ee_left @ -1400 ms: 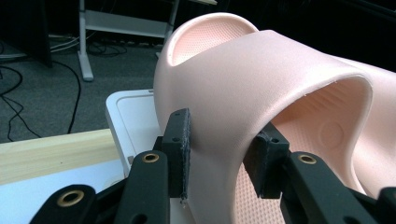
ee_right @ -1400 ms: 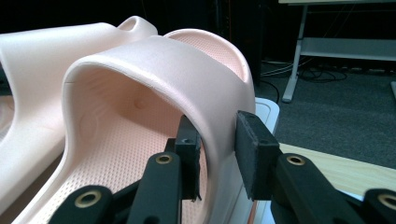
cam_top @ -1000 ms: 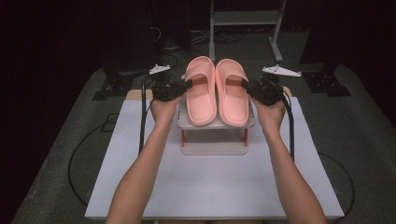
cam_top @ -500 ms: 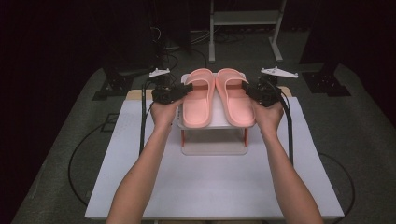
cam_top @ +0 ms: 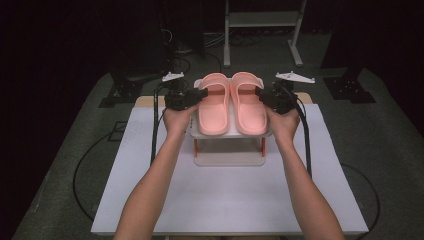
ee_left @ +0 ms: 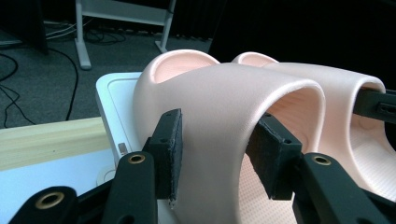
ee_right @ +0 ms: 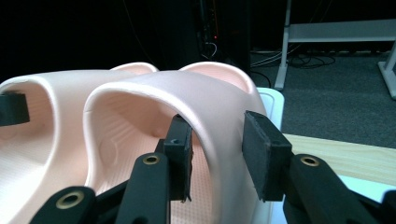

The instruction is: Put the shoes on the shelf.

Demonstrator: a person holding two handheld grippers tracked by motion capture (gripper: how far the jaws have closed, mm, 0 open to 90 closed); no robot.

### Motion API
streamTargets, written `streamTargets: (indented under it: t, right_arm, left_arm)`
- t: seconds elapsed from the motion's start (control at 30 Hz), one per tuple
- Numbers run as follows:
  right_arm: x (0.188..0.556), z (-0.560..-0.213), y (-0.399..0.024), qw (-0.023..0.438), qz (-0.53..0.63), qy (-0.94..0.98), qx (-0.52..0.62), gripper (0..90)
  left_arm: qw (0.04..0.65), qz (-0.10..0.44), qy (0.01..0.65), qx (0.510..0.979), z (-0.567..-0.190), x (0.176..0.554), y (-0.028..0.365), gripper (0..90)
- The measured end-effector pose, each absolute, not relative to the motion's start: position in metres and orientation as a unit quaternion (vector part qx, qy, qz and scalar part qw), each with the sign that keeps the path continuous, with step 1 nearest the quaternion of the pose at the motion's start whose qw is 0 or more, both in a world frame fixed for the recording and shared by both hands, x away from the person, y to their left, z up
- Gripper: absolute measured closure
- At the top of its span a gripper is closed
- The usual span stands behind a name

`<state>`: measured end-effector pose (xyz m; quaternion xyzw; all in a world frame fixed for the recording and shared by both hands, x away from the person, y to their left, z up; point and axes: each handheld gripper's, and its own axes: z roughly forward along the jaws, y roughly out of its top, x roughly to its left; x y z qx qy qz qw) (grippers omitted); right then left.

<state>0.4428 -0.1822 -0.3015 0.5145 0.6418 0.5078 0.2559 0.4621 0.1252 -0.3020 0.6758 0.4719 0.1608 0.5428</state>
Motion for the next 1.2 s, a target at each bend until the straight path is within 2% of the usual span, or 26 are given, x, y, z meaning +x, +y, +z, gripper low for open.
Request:
streamTargets:
  t: [0.6, 1.2]
  right_arm:
    - [0.447, -0.3, -0.179, 0.249, 0.504, 0.651, 0.511, 61.1]
    - [0.422, -0.297, -0.194, 0.199, 0.537, 0.67, 0.473, 54.2]
  left_arm:
    - [0.541, 0.165, 0.468, 0.679, -0.303, 0.465, 0.128, 56.7]
    - [0.552, 0.17, 0.451, 0.681, -0.3, 0.435, 0.136, 52.5]
